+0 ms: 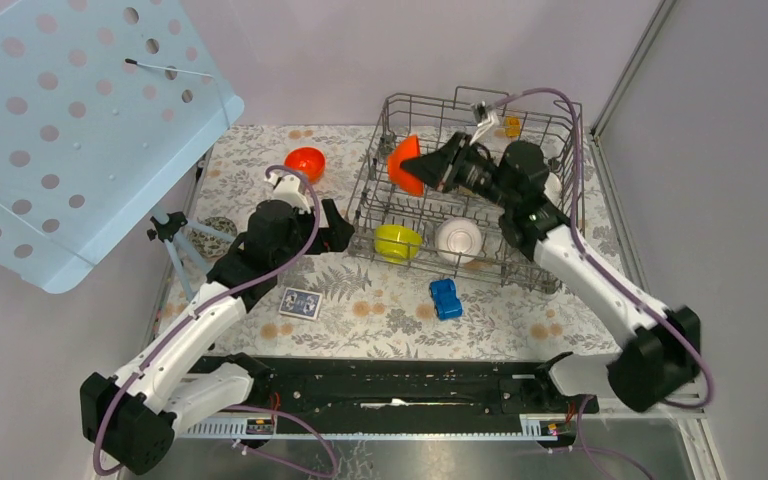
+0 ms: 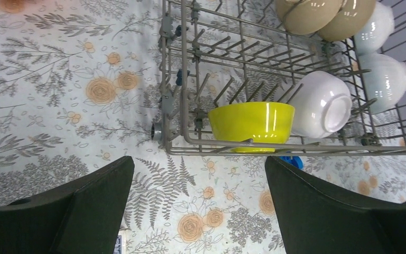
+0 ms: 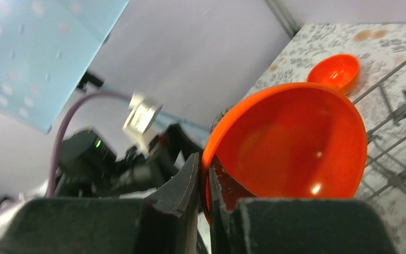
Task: Unload the bowls from the dish rack
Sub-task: Place the bowl with the bowl.
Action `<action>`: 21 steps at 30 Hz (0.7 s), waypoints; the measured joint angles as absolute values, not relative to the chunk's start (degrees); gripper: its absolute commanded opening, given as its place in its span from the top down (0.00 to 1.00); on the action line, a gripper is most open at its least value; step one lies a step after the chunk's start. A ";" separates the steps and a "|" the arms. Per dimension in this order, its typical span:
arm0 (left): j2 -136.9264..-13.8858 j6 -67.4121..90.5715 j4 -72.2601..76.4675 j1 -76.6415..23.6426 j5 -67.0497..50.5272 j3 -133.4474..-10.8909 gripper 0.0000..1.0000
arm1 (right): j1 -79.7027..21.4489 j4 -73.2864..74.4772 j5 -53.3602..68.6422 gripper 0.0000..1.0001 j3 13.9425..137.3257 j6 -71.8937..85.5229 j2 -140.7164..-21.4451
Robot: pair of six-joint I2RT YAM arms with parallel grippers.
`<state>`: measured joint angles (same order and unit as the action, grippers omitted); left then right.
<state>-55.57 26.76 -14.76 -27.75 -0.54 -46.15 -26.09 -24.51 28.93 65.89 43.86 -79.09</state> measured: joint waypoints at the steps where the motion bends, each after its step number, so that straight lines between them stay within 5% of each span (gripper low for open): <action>1: -55.53 26.70 -15.29 -28.23 0.56 -46.37 0.01 | -28.05 -22.11 27.99 1.00 64.95 41.65 -76.23; 12: -55.37 29.76 -17.47 -30.48 8.14 -47.51 0.01 | -42.11 -1.80 18.74 1.00 52.36 24.97 -45.78; 21: -58.63 35.57 -20.38 -30.55 0.10 -51.86 0.01 | -50.48 11.57 9.41 1.00 48.23 15.16 -44.23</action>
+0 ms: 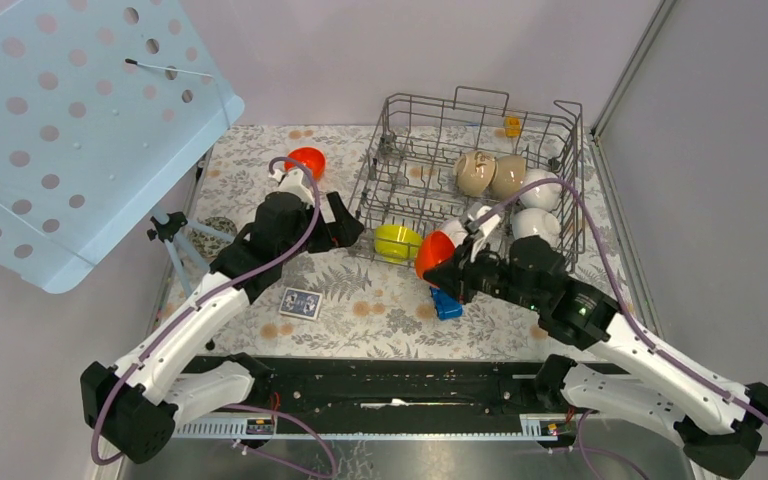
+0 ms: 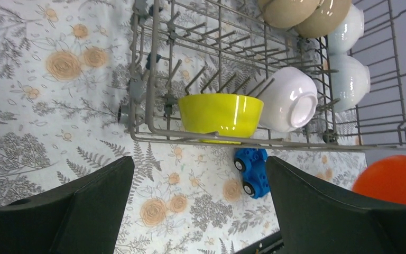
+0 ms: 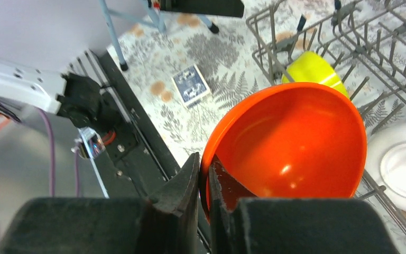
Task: Unload the bowls from the dish rack
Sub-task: Place the bowl with the bowl.
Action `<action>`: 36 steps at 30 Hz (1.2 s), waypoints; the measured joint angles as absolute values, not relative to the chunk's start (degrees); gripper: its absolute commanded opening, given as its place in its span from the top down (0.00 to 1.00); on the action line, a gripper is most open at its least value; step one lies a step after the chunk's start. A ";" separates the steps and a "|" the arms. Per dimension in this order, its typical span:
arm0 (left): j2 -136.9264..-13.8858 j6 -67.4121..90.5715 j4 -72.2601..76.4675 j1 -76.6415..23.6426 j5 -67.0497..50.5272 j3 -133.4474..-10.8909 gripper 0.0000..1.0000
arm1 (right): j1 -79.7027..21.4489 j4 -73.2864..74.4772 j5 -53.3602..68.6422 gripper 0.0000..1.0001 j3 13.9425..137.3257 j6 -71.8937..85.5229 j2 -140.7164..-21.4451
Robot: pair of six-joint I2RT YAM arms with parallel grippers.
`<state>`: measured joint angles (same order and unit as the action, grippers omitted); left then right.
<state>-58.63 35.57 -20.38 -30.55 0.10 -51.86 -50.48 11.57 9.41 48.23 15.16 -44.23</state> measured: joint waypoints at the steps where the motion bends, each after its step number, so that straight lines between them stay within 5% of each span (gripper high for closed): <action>1: -58.63 35.66 -20.62 -30.55 -0.08 -51.94 0.01 | -51.79 12.27 8.27 1.00 48.21 14.20 -44.91; 23: -50.24 30.20 -27.09 -31.62 -9.30 -49.08 0.01 | -88.77 15.03 -26.37 1.00 47.92 -8.19 -66.08; 36: -53.47 27.27 -36.49 -54.52 3.25 -50.52 0.01 | -99.96 18.46 -33.69 1.00 45.10 -9.04 -74.85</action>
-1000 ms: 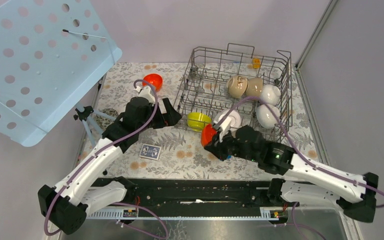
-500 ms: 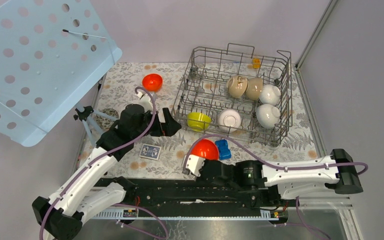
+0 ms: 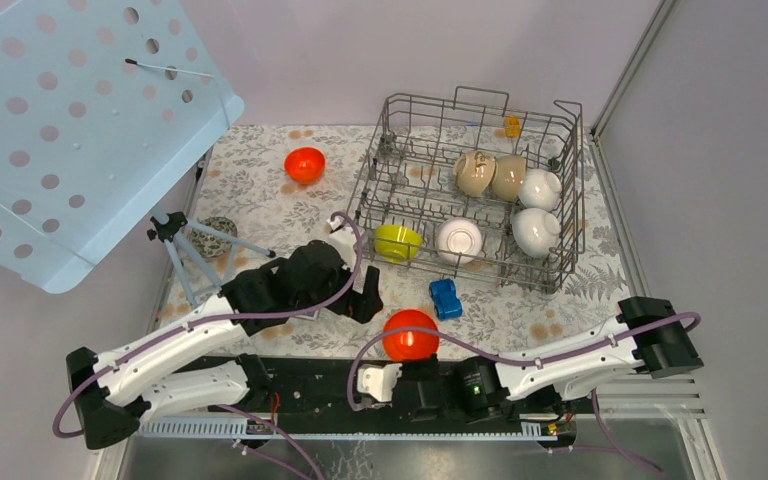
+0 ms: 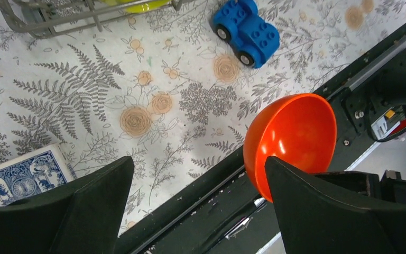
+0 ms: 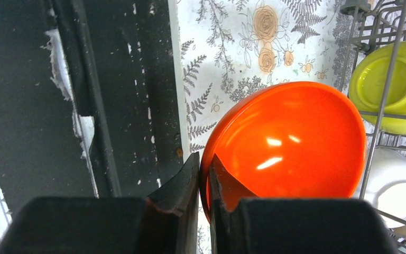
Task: Unload the bowls from the dish rack
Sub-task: Place the bowl with the bowl.
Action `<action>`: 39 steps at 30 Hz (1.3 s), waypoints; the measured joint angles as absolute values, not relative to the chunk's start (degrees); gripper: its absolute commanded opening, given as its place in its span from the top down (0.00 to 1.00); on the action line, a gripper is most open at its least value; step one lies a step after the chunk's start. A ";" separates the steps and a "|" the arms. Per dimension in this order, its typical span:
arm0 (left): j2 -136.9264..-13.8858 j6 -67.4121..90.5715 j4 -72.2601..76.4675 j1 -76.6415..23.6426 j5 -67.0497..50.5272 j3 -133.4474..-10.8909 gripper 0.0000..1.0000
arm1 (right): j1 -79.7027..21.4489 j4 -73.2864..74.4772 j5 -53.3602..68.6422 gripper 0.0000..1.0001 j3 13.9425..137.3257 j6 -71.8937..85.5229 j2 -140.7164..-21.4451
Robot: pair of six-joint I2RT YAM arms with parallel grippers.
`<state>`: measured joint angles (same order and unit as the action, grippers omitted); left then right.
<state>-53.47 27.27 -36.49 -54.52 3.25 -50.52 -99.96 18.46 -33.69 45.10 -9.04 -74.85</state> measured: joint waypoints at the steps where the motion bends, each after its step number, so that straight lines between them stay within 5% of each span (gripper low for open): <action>1: -53.69 27.27 -36.91 -54.89 3.42 -50.52 0.01 | -100.47 18.50 -33.85 1.00 44.84 -9.02 -74.85; 15: -63.22 26.52 -41.06 -68.42 4.86 -54.65 0.08 | -105.25 18.92 -31.83 1.00 43.48 -9.23 -74.74; 39: -72.75 24.86 -42.41 -72.53 5.23 -55.59 0.51 | -106.28 19.97 -29.34 1.00 43.48 -9.43 -73.52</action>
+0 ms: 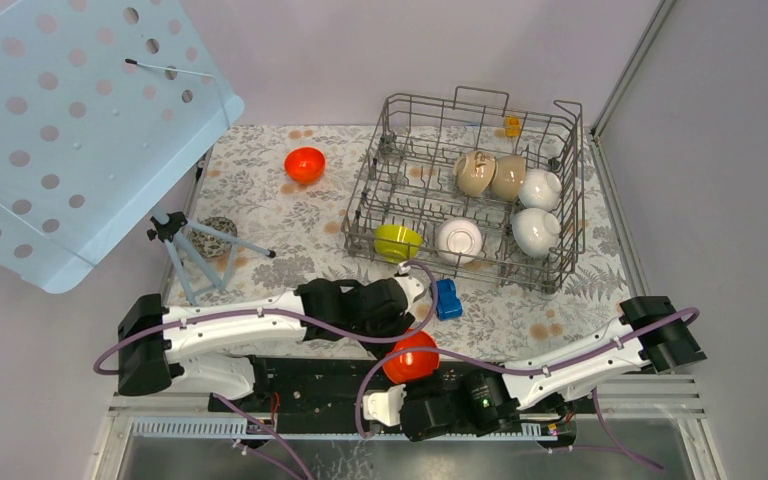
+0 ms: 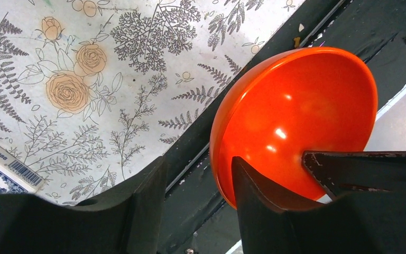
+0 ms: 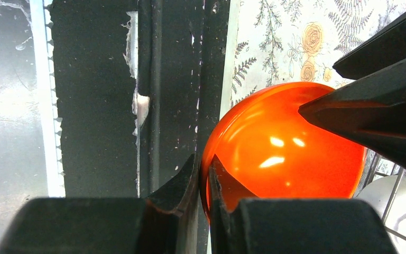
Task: Unload the bowls from the dish rack
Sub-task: Place the bowl with the bowl.
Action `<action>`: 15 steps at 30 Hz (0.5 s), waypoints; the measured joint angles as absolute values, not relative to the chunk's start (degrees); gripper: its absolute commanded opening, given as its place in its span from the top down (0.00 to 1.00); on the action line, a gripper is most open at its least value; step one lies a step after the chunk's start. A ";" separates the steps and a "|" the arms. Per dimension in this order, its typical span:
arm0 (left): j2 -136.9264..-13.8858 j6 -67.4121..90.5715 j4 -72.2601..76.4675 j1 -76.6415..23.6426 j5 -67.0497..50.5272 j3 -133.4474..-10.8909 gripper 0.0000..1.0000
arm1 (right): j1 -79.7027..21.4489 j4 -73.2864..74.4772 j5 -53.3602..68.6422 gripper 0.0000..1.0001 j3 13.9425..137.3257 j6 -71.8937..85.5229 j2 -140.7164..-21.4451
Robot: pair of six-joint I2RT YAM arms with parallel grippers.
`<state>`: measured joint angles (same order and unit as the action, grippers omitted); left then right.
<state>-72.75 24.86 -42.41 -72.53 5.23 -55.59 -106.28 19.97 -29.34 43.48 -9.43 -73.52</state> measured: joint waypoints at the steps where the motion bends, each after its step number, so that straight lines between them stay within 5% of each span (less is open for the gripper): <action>1: -72.99 24.86 -42.35 -72.53 5.23 -55.59 0.52 | -106.30 19.94 -29.34 1.00 43.48 -9.43 -73.52; 6: -73.58 24.91 -42.24 -72.69 5.23 -55.59 0.53 | -106.45 19.88 -29.36 1.00 43.48 -9.45 -73.52; 15: -73.65 25.45 -41.08 -73.08 4.91 -55.53 0.72 | -106.52 19.84 -29.39 1.00 43.48 -9.45 -73.56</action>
